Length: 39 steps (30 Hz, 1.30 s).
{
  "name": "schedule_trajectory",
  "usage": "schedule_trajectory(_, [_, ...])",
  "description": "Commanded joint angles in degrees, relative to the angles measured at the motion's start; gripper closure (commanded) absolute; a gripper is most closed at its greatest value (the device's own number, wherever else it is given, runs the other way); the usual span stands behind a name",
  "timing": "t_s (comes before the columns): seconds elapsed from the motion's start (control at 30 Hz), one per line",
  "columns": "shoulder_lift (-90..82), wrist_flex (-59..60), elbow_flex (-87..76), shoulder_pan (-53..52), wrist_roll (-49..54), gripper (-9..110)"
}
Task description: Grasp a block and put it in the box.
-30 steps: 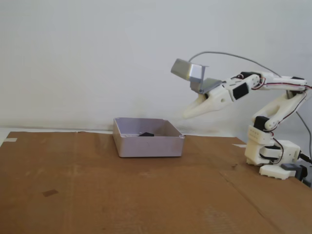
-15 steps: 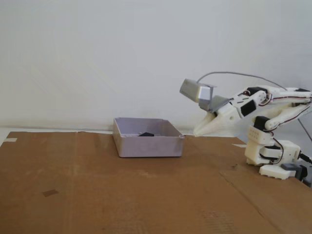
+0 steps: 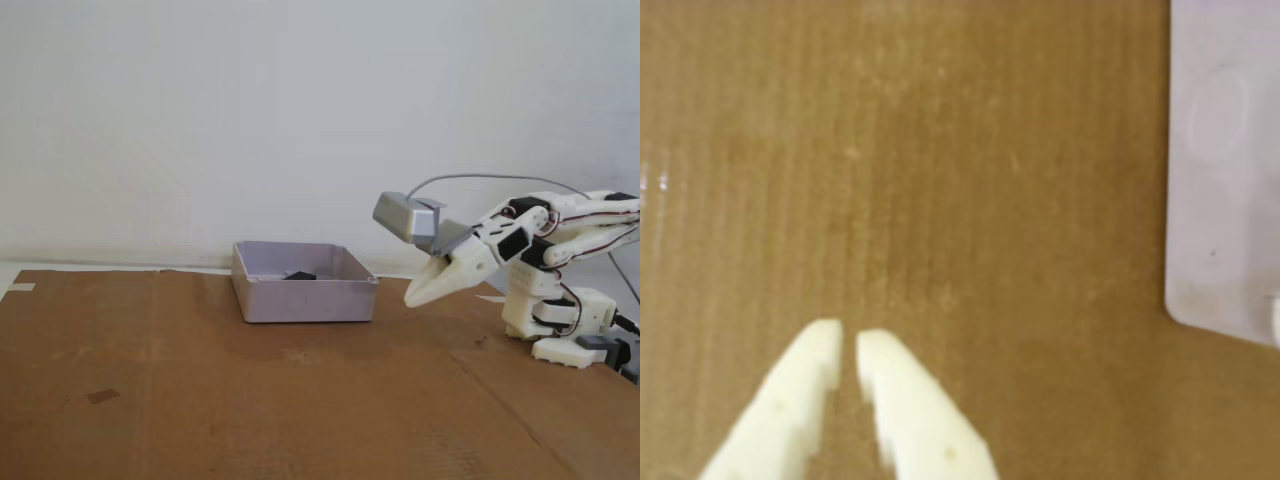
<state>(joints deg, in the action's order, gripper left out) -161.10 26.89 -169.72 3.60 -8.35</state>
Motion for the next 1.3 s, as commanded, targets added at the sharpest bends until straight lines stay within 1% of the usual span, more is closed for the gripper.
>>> schedule_trajectory(0.0, [-4.4, -2.6, 0.1, 1.0, -0.1, 101])
schedule_trajectory(0.6, [-16.5, -2.6, -10.9, 1.0, -0.4, 101])
schedule_trajectory(0.9, [-19.7, -1.8, -11.2, 0.2, -0.4, 101])
schedule_trajectory(1.0, [-21.5, 0.8, -11.2, 0.2, -0.4, 101])
schedule_trajectory(1.27, [-28.1, 13.3, -10.8, 0.2, -0.4, 101])
